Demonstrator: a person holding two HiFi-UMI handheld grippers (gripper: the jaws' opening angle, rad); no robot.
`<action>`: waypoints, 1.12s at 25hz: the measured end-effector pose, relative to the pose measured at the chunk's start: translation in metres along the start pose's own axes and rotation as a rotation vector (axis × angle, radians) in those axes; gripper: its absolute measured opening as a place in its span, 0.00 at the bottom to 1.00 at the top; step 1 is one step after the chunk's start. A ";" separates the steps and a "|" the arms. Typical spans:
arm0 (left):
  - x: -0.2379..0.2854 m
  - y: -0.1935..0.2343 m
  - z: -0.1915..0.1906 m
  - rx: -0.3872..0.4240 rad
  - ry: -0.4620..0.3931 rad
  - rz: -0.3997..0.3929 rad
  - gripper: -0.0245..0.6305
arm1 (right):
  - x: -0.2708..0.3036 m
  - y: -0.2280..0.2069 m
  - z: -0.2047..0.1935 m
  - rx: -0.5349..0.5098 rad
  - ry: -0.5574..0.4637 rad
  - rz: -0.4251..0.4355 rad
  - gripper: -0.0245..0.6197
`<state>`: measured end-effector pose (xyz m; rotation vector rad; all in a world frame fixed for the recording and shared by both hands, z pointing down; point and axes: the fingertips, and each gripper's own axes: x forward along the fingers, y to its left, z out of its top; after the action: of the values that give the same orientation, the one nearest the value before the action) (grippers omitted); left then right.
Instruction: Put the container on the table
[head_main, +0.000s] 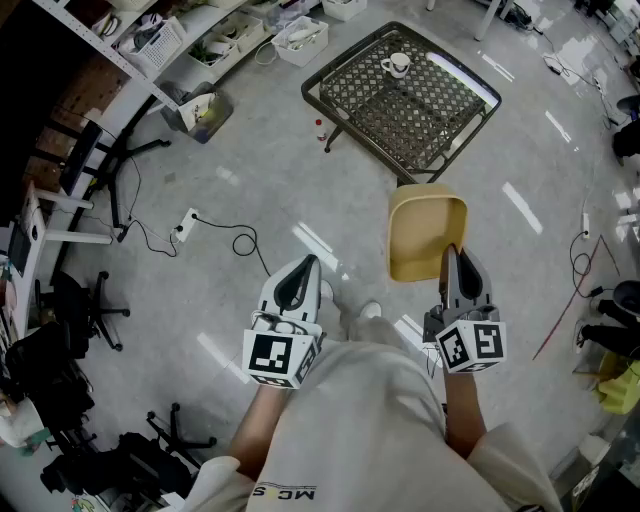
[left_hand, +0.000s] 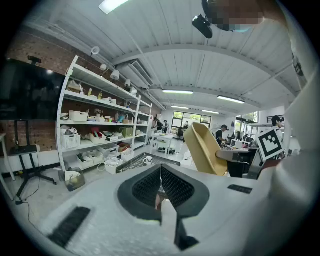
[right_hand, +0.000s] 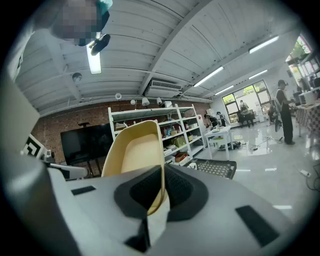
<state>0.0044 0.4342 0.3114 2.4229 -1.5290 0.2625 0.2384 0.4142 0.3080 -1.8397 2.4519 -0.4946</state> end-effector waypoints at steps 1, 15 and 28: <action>-0.001 -0.002 -0.002 -0.004 -0.001 0.000 0.08 | 0.001 0.003 0.000 -0.004 -0.001 0.009 0.08; -0.024 0.030 0.020 0.029 -0.084 -0.019 0.08 | 0.026 0.063 0.002 0.028 -0.024 0.065 0.08; -0.029 0.111 0.029 -0.010 -0.092 -0.056 0.08 | 0.078 0.122 0.002 -0.008 -0.023 0.041 0.08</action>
<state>-0.1076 0.4040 0.2894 2.4981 -1.4926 0.1337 0.1021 0.3707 0.2855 -1.7830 2.4747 -0.4598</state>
